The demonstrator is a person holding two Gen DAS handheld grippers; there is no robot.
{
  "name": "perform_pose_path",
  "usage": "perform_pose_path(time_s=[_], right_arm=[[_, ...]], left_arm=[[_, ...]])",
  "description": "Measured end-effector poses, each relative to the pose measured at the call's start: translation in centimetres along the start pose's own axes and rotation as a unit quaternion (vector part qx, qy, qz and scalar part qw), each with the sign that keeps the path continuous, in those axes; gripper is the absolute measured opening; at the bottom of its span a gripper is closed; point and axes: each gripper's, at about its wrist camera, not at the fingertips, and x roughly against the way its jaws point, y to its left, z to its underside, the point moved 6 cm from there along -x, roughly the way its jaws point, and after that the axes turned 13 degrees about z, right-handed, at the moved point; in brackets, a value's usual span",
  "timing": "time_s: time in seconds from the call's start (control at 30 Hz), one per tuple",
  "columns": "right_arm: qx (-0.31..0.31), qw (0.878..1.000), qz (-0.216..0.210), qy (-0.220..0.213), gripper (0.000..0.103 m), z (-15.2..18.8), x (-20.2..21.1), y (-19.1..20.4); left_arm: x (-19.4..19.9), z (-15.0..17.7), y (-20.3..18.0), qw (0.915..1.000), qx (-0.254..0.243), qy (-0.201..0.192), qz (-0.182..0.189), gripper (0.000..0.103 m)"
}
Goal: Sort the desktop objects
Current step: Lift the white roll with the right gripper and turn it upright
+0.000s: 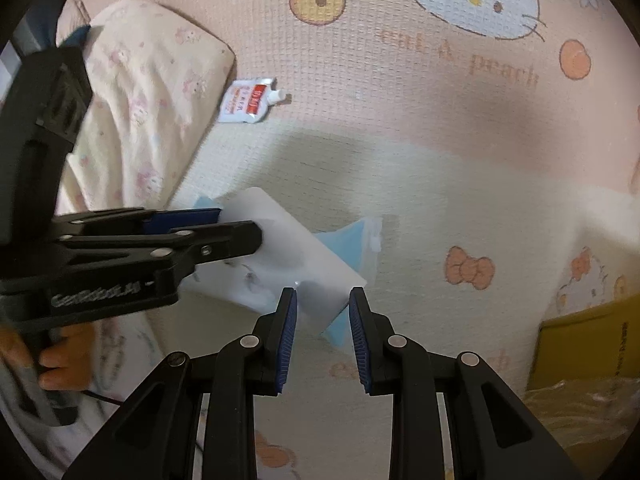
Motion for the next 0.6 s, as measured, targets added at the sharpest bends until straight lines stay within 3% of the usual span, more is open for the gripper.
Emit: perform_pose_path(time_s=[0.1,0.23,0.6], right_arm=[[0.01,1.0,-0.026,-0.003,0.023,0.5,0.3,1.4],[0.049,0.999,-0.005,0.002,0.023,1.1,0.0,3.2],[0.05,0.998,0.035,0.004,0.023,-1.0,-0.6,0.6]], left_arm=[[0.0,-0.2,0.2,1.0,0.007,-0.004,0.004,0.045],[-0.1,-0.1,0.2,0.9999,0.01,-0.005,0.006,0.045],[0.5,0.0,0.4,0.9999,0.013,-0.006,-0.003,0.045]])
